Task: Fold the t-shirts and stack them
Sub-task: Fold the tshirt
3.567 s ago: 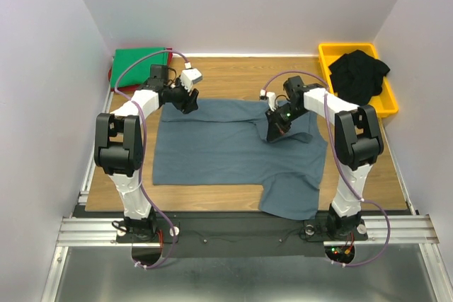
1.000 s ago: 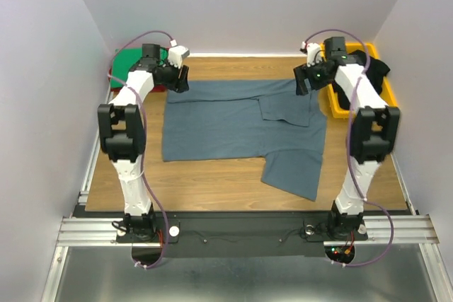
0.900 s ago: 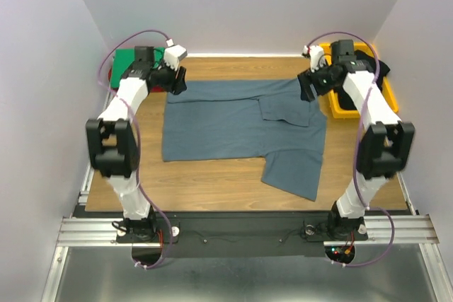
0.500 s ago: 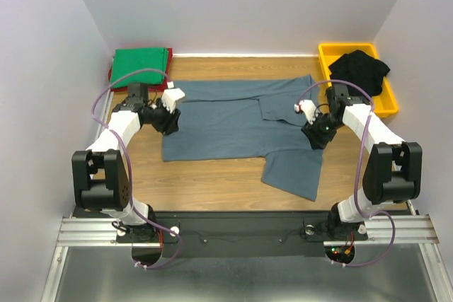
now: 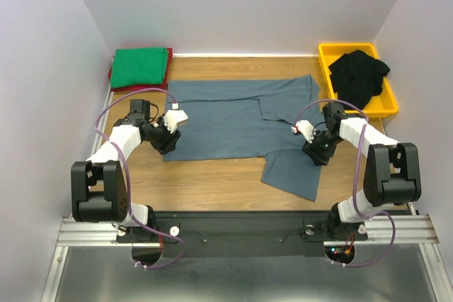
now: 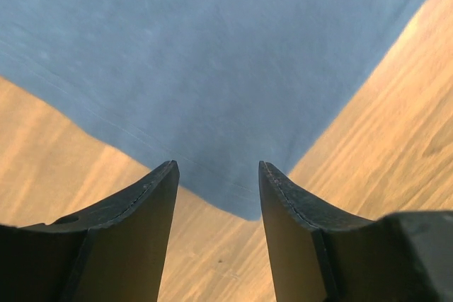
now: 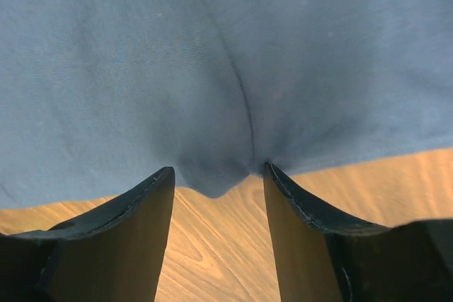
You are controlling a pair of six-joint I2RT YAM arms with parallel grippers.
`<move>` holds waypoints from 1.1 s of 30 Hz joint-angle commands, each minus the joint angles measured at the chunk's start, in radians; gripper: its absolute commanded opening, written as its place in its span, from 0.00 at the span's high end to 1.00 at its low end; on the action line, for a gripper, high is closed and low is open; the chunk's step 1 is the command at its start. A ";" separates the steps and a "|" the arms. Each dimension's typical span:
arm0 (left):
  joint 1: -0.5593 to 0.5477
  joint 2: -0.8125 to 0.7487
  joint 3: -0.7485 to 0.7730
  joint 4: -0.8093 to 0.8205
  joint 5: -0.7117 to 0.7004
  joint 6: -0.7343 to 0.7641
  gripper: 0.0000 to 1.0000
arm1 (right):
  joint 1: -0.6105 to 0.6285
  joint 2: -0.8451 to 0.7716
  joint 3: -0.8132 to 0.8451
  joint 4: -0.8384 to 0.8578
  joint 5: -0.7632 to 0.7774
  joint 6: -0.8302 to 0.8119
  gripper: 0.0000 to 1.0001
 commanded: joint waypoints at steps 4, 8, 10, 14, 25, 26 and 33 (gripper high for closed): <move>0.001 -0.040 -0.070 0.011 -0.023 0.117 0.39 | 0.005 0.021 -0.057 0.116 0.042 -0.016 0.52; -0.006 -0.026 -0.101 0.020 -0.076 0.173 0.39 | 0.003 0.032 -0.064 0.133 0.046 -0.001 0.61; -0.008 -0.024 -0.124 0.020 -0.111 0.201 0.40 | 0.005 0.037 -0.066 0.136 0.046 0.007 0.68; -0.009 -0.046 -0.156 -0.001 -0.125 0.272 0.42 | 0.006 0.044 -0.069 0.136 0.052 0.020 0.81; -0.020 -0.170 -0.182 -0.076 -0.066 0.348 0.45 | 0.005 0.031 -0.078 0.132 0.054 0.033 0.99; -0.026 -0.170 -0.188 -0.076 -0.069 0.356 0.46 | 0.006 0.029 -0.077 0.129 0.053 0.033 0.99; -0.042 -0.090 -0.216 -0.003 -0.108 0.353 0.49 | 0.006 0.031 -0.078 0.118 0.046 0.037 1.00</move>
